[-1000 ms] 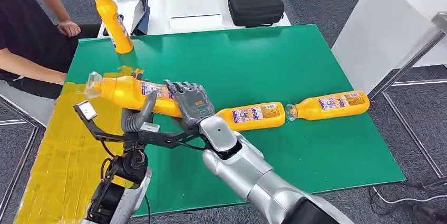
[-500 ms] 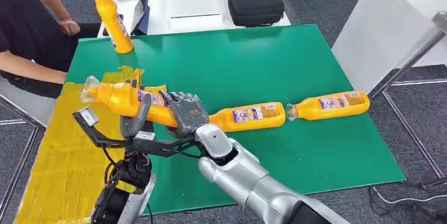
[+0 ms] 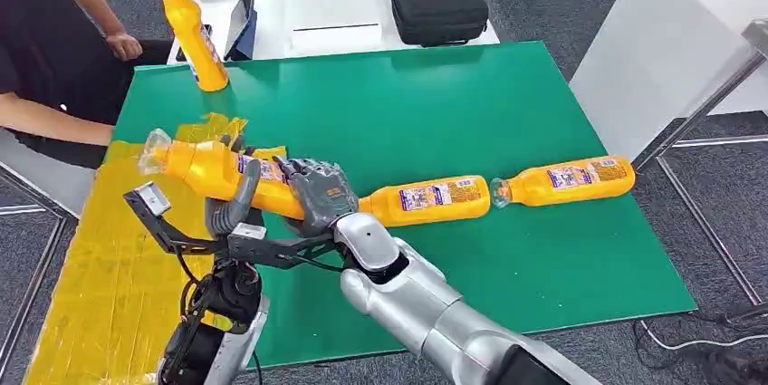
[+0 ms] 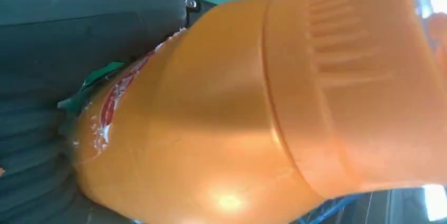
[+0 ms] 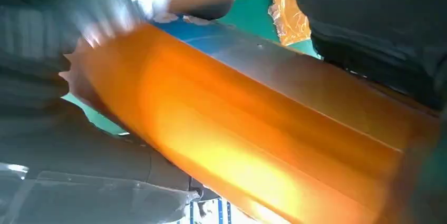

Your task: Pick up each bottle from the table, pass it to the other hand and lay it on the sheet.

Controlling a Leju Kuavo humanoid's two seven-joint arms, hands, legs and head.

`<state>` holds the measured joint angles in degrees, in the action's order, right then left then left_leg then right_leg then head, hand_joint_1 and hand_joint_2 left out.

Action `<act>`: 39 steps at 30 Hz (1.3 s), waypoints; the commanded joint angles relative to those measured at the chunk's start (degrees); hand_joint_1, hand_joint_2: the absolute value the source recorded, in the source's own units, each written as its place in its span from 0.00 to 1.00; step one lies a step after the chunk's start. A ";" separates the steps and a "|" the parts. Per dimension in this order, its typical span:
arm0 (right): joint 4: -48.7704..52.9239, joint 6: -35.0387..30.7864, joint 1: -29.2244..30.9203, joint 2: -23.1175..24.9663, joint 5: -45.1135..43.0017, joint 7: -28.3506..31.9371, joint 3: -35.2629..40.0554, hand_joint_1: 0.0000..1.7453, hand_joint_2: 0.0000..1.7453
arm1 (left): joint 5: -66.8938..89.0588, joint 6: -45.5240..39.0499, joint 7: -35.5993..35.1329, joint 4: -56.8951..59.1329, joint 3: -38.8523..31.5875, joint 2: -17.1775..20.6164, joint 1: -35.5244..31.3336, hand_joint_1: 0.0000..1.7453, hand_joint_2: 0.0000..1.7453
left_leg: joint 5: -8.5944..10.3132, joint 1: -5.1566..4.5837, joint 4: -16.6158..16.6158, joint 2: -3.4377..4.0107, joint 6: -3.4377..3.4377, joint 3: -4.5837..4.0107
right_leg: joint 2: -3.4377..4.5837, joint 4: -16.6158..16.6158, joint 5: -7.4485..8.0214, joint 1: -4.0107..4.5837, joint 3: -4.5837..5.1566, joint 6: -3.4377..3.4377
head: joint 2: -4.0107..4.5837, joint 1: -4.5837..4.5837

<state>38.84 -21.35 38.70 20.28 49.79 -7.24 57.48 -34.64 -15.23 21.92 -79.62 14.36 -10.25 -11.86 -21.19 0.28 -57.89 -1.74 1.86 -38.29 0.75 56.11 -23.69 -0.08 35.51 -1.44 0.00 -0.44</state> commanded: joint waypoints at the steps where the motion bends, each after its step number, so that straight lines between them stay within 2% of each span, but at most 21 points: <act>1: -0.93 3.07 -2.69 -0.28 1.62 -0.61 9.87 1.00 1.00 | 0.57 -0.65 0.14 -1.59 0.70 -0.30 -6.37 1.00 1.00 | -0.14 0.06 -0.05 -0.11 -0.09 0.31 | -0.32 0.00 -0.22 0.09 -0.42 0.02 | 0.00 0.02; 6: -1.20 3.04 -0.74 -0.28 0.23 -0.46 9.14 1.00 1.00 | 0.69 -0.82 0.31 -2.83 -0.23 -0.18 -5.84 1.00 1.00 | -0.05 0.04 -0.02 -0.09 -0.06 0.14 | -0.26 -0.01 -0.12 0.06 -0.22 0.01 | 0.00 0.00; 7: -0.95 3.41 -0.59 -0.28 -0.85 -0.68 8.71 1.00 1.00 | 0.95 -0.89 0.53 -3.19 -0.33 -0.01 -5.65 1.00 1.00 | -0.22 0.03 -0.10 -0.10 -0.12 0.46 | -0.41 0.07 -0.33 0.08 -0.59 0.02 | 0.00 0.00; 8: -1.11 3.42 -0.33 -0.28 -1.09 -0.72 8.58 0.87 1.00 | 1.23 -0.99 0.79 -3.52 -0.41 0.13 -5.48 1.00 1.00 | -0.17 0.04 -0.08 -0.08 -0.10 0.38 | -0.36 0.04 -0.27 0.08 -0.49 0.01 | 0.00 0.02; 9: -1.52 3.15 -0.06 -0.28 -1.50 -0.24 7.86 0.00 1.00 | 1.87 -1.33 1.43 -4.17 -0.72 0.47 -5.10 1.00 1.00 | -0.06 0.04 -0.01 -0.05 -0.06 0.16 | -0.23 -0.02 -0.11 0.07 -0.24 0.01 | 0.00 0.00; 10: -2.65 2.79 0.66 -0.28 -2.24 0.42 5.76 0.00 1.00 | 3.36 -2.08 2.56 -5.14 -1.25 1.06 -4.60 1.00 1.00 | -0.12 0.03 -0.04 -0.05 -0.08 0.31 | -0.29 0.00 -0.20 0.07 -0.40 0.01 | 0.00 0.00; 11: -3.65 2.59 1.40 -0.28 -1.33 -0.13 4.82 0.00 0.00 | 4.69 -2.90 3.45 -5.78 -1.79 1.31 -4.28 1.00 1.00 | -0.15 0.03 -0.06 -0.02 -0.09 0.36 | -0.28 0.03 -0.23 0.07 -0.45 0.01 | 0.00 0.04; 15: -2.20 -2.44 0.87 -3.07 4.59 2.48 -5.78 0.00 0.00 | 18.48 -11.44 9.84 -8.90 -5.93 4.67 -2.22 1.00 1.00 | -0.02 0.02 0.03 -0.01 -0.05 0.15 | -0.18 -0.04 -0.07 0.05 -0.22 0.01 | 0.00 0.02; 18: 5.83 -3.22 -2.58 -6.78 9.79 3.80 -12.93 0.00 0.00 | 27.31 -16.14 12.66 -9.87 -9.22 5.71 -0.67 1.00 1.00 | -0.02 0.04 0.09 -0.05 -0.06 0.24 | -0.23 -0.12 -0.08 0.07 -0.33 0.01 | 0.00 0.00; 19: 11.20 -3.75 -4.48 -8.80 11.58 4.47 -16.01 0.00 0.00 | 37.53 -22.80 13.68 -8.71 -9.92 6.58 -0.64 1.00 1.00 | -0.07 0.04 0.09 -0.06 -0.06 0.37 | -0.27 -0.13 -0.13 0.07 -0.48 0.01 | 0.00 0.02; 22: 25.28 0.58 -8.89 -15.14 7.76 8.06 -22.98 0.00 0.00 | 64.45 -24.77 14.74 -3.00 -21.41 2.40 -1.57 1.00 1.00 | -0.15 -0.02 -0.01 -0.19 -0.07 0.46 | -0.37 0.00 -0.25 0.02 -0.62 -0.02 | 0.00 0.02; 25: 30.42 2.87 -10.36 -17.82 6.58 9.37 -26.33 0.00 0.00 | 73.97 -24.77 16.73 1.54 -26.39 0.60 -3.06 1.00 1.00 | -0.01 -0.02 0.03 -0.32 -0.01 0.15 | -0.38 -0.05 -0.10 0.00 -0.33 -0.04 | 0.00 0.04; 27: 31.04 3.12 -10.64 -18.33 6.31 9.49 -26.81 0.00 0.00 | 78.82 -24.77 16.55 3.01 -28.03 0.25 -3.48 1.00 1.00 | -0.09 -0.05 -0.01 -0.34 -0.01 0.36 | -0.47 -0.05 -0.19 -0.02 -0.57 -0.06 | 0.00 0.04; 29: 33.04 3.40 -11.58 -21.31 5.06 9.85 -27.84 0.00 0.00 | 92.26 -24.77 12.57 8.42 -29.19 1.31 -4.48 1.00 1.00 | -0.01 -0.08 0.01 -0.31 -0.01 0.15 | -0.35 -0.04 -0.08 -0.07 -0.32 -0.03 | 0.00 0.04; 30: 33.04 3.40 -11.58 -21.31 5.06 9.85 -27.84 0.00 0.00 | 92.26 -24.77 12.57 8.42 -29.19 1.31 -4.48 1.00 1.00 | -0.03 -0.12 0.05 -0.32 -0.03 0.29 | -0.41 -0.07 -0.11 -0.09 -0.47 -0.04 | 0.00 0.00; 31: 35.62 4.26 -13.25 -24.68 3.55 11.03 -29.95 0.00 0.00 | 99.16 -24.77 9.95 14.01 -29.19 2.76 -5.55 1.00 1.00 | 0.02 -0.10 0.08 -0.26 -0.02 0.18 | -0.34 -0.10 -0.03 -0.09 -0.28 -0.03 | 0.00 0.00; 33: 37.85 3.85 -15.06 -28.54 1.65 12.19 -31.68 0.00 0.00 | 109.07 -24.77 1.86 22.75 -25.05 5.89 -6.82 1.00 1.00 | 0.11 -0.17 0.22 -0.70 -0.01 0.42 | -0.85 -0.18 -0.15 -0.15 -0.66 -0.04 | 0.00 0.02; 34: 39.02 3.92 -15.86 -30.43 0.42 11.90 -31.70 0.00 0.00 | 110.64 -24.77 1.54 26.30 -24.84 5.69 -7.58 1.00 1.00 | 0.14 -0.13 0.12 -0.53 0.08 0.23 | -0.58 -0.14 -0.07 -0.13 -0.36 -0.03 | 0.00 0.00; 35: 41.13 4.56 -18.01 -32.30 0.78 12.17 -32.81 0.00 0.00 | 114.95 -24.28 -3.84 34.24 -19.82 7.62 -8.66 1.00 1.00 | 0.13 -0.14 0.17 -0.66 0.07 0.39 | -0.75 -0.21 -0.12 -0.16 -0.59 -0.04 | 0.00 0.00; 37: 42.56 4.68 -19.52 -33.57 0.43 12.62 -33.59 0.00 0.00 | 115.44 -24.77 -6.11 34.75 -17.98 7.46 -8.51 1.00 1.00 | 0.13 -0.14 0.16 -0.85 0.09 0.39 | -0.90 -0.19 -0.15 -0.17 -0.69 -0.07 | 0.00 0.00; 39: 42.56 4.68 -19.52 -33.57 0.43 12.62 -33.59 0.00 0.00 | 115.44 -24.77 -6.11 34.75 -17.98 7.46 -8.51 1.00 1.00 | 0.04 -0.19 0.10 -0.63 0.09 0.36 | -0.69 -0.12 -0.17 -0.21 -0.58 -0.08 | 0.00 0.02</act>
<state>74.81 -17.70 23.18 -4.84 50.95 4.61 27.30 78.04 -39.98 19.80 -63.61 -9.12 -5.45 -15.93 -21.08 0.16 -57.91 -2.17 1.99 -38.33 0.46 56.08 -23.65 -0.22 35.41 -1.50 0.00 -0.42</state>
